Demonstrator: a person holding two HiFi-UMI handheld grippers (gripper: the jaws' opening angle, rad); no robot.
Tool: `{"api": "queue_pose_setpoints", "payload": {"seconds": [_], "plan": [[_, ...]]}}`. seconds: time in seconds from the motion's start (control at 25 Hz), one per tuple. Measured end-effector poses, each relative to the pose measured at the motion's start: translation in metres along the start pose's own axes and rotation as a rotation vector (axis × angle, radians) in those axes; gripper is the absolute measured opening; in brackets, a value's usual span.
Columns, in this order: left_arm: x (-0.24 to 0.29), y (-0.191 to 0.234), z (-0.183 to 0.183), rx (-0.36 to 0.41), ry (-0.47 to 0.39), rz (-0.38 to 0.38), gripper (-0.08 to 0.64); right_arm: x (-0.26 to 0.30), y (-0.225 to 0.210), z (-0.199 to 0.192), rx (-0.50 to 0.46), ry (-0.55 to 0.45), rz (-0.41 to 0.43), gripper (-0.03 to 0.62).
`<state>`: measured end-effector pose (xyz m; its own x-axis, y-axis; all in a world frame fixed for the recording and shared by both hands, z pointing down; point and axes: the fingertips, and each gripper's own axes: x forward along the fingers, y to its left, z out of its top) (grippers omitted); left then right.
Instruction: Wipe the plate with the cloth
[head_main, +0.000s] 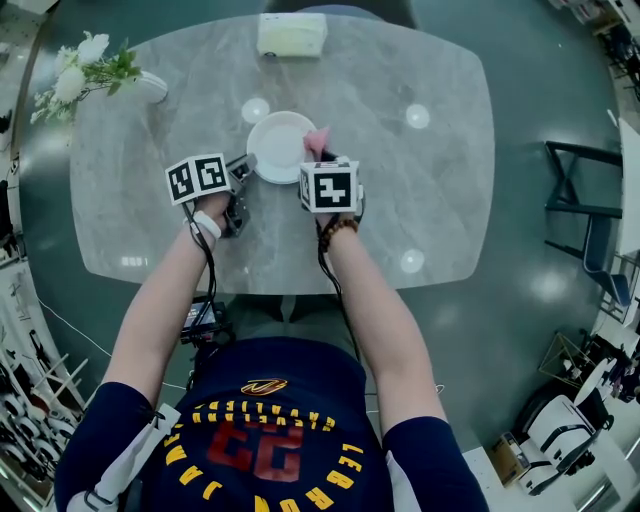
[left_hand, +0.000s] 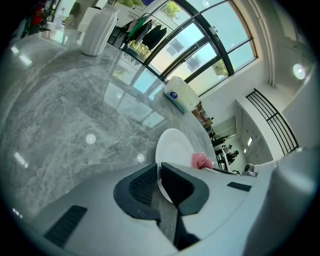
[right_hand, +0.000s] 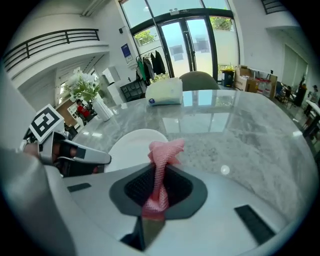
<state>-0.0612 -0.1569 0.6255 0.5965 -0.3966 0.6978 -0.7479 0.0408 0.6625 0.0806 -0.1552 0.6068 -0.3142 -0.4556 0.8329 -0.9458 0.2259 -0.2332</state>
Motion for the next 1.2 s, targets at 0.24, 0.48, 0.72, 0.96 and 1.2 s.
{"api": "queue_pose_setpoints", "payload": {"seconds": [0.24, 0.48, 0.72, 0.96, 1.2], "plan": [[0.001, -0.003, -0.001, 0.031, 0.017, 0.014, 0.028, -0.016, -0.003, 0.007, 0.063, -0.056, -0.024, 0.040], [-0.001, 0.000, -0.002, -0.025, -0.011, 0.003, 0.028, -0.004, 0.053, 0.012, -0.025, -0.044, 0.068, 0.040], [-0.001, -0.001, -0.004, -0.057, -0.031, -0.016, 0.028, 0.021, 0.102, 0.001, -0.088, 0.008, 0.158, 0.040], [-0.001, 0.001, -0.003, -0.056, -0.029, -0.027, 0.028, 0.033, 0.104, -0.009, -0.134, 0.028, 0.156, 0.040], [-0.002, 0.000, -0.004, -0.043, -0.024, -0.023, 0.028, 0.012, 0.057, -0.009, -0.102, 0.022, 0.066, 0.040]]}}
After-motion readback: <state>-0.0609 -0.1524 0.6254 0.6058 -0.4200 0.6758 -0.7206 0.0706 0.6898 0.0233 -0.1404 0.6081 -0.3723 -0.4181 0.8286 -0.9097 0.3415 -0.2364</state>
